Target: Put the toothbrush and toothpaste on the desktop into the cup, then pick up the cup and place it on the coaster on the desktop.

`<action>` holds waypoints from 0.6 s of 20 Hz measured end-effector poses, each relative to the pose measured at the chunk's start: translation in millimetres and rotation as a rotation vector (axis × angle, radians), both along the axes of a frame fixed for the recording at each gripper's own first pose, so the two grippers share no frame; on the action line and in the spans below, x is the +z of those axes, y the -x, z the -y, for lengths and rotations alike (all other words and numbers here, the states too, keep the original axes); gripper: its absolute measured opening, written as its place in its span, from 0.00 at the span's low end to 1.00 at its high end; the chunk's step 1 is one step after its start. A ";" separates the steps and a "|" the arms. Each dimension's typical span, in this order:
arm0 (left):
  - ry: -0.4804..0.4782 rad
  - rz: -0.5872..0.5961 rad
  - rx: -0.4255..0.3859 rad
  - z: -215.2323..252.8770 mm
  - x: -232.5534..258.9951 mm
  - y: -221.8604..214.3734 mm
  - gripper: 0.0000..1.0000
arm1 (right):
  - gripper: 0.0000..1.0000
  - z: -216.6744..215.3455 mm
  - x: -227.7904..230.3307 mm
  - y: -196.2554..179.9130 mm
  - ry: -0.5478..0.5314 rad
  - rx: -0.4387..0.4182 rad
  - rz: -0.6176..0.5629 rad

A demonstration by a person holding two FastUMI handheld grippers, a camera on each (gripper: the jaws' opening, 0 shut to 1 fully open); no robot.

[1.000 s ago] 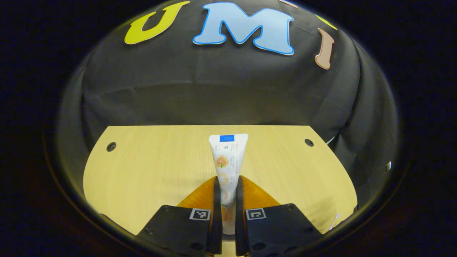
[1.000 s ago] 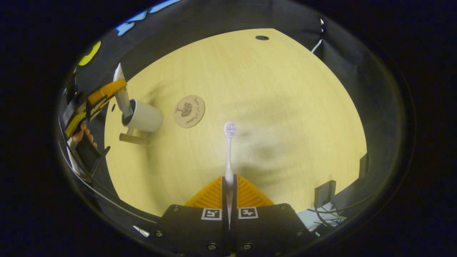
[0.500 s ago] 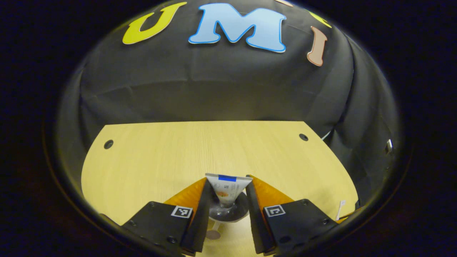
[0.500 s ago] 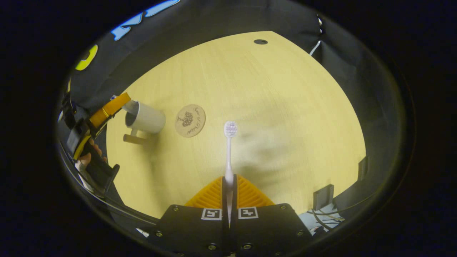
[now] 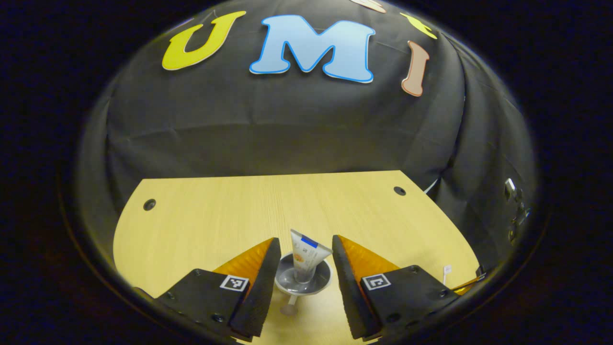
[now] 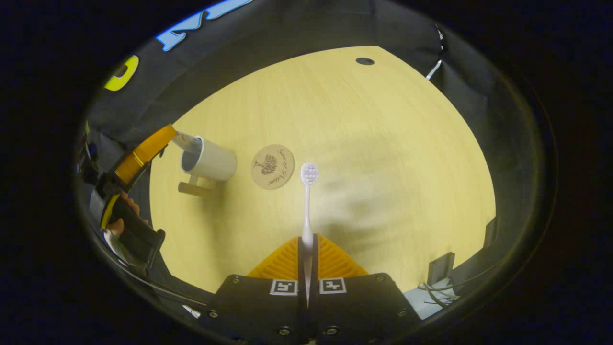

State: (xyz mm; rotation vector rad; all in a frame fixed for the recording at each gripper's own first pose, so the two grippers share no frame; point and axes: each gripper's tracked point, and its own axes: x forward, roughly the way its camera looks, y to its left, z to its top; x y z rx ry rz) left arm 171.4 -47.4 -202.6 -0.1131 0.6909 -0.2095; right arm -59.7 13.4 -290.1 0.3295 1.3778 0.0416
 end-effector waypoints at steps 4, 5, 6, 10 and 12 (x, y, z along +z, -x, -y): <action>-0.033 0.061 -0.024 -3.2 25.3 3.2 0.70 | 0.03 -16.1 13.7 -31.8 -0.021 0.012 0.064; -0.035 0.075 -0.028 -5.5 32.2 4.8 0.71 | 0.03 -22.6 19.6 -43.7 -0.031 0.014 0.089; -0.033 0.086 -0.027 -7.7 37.9 7.3 0.71 | 0.03 -28.9 24.7 -54.9 -0.037 0.015 0.113; -0.023 0.102 -0.005 -24.3 55.0 14.6 0.71 | 0.02 -54.0 47.5 -100.1 -0.072 0.018 0.209; -0.036 0.106 0.011 -40.3 62.1 21.5 0.72 | 0.03 -68.3 55.6 -120.8 -0.087 0.020 0.252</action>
